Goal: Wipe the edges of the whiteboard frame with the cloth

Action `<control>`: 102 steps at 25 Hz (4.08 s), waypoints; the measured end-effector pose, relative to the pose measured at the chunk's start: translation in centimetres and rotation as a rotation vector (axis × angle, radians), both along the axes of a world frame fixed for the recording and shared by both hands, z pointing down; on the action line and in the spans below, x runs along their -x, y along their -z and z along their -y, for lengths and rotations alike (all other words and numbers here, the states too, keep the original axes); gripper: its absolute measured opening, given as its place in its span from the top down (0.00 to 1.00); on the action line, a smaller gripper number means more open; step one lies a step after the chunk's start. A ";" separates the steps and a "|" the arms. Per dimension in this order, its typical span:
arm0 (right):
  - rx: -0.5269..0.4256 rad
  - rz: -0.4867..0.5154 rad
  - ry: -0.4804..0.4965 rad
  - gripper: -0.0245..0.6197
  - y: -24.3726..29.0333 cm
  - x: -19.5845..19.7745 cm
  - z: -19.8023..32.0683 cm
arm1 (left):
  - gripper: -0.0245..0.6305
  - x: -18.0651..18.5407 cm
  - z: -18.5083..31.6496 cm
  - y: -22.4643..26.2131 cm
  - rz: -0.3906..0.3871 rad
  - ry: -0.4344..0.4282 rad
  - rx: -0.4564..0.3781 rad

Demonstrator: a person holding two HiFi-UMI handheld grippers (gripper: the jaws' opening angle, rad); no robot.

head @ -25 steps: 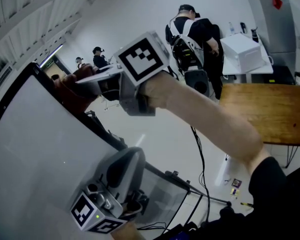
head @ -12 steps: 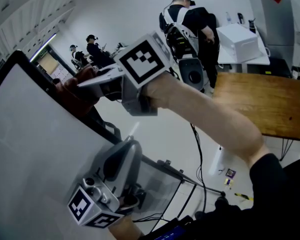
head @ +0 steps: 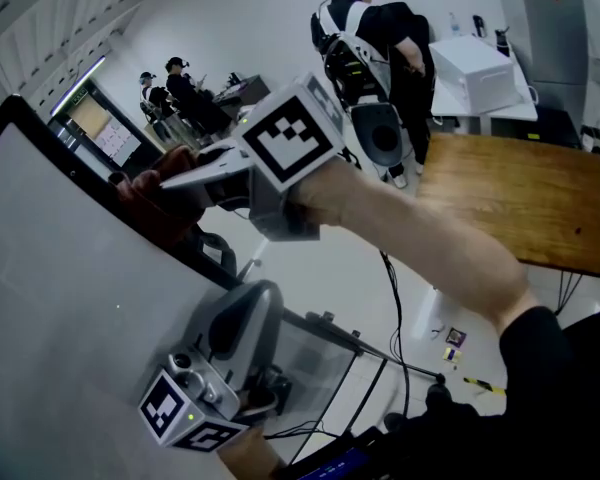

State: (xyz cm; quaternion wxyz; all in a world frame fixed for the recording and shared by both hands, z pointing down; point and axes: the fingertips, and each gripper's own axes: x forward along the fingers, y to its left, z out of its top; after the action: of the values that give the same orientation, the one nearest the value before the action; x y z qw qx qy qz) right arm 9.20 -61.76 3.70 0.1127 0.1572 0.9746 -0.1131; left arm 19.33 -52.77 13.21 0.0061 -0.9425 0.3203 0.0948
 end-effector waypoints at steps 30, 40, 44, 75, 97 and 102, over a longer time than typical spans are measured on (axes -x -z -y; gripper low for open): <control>0.065 -0.115 0.009 0.77 -10.0 0.1 0.2 | 0.98 -0.4 0.6 -6.1 -0.042 0.018 0.102; 0.090 -0.164 0.033 0.77 -14.1 0.5 0.2 | 0.98 -0.4 1.0 -9.1 -0.056 0.059 0.147; 0.098 -0.178 0.024 0.77 -15.7 0.4 0.2 | 0.98 -0.3 1.1 -10.5 -0.059 0.065 0.169; 0.245 -0.357 -0.445 0.77 -29.8 -0.3 -0.8 | 0.98 2.1 -8.5 -19.9 -0.011 -0.145 0.244; 0.251 -0.311 -0.452 0.77 -36.7 -1.0 -0.8 | 0.98 1.0 -4.7 -25.2 -0.045 -0.047 0.389; 0.231 -0.281 -0.449 0.77 -36.2 -1.2 -1.8 | 0.98 1.0 -5.0 -25.5 -0.073 0.001 0.409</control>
State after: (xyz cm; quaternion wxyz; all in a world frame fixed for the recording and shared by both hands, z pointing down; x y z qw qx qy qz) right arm 10.43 -59.94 39.88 0.0162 -0.0938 0.9717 -0.2161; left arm 18.30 -47.82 38.66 -0.1968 -0.9200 0.3332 0.0618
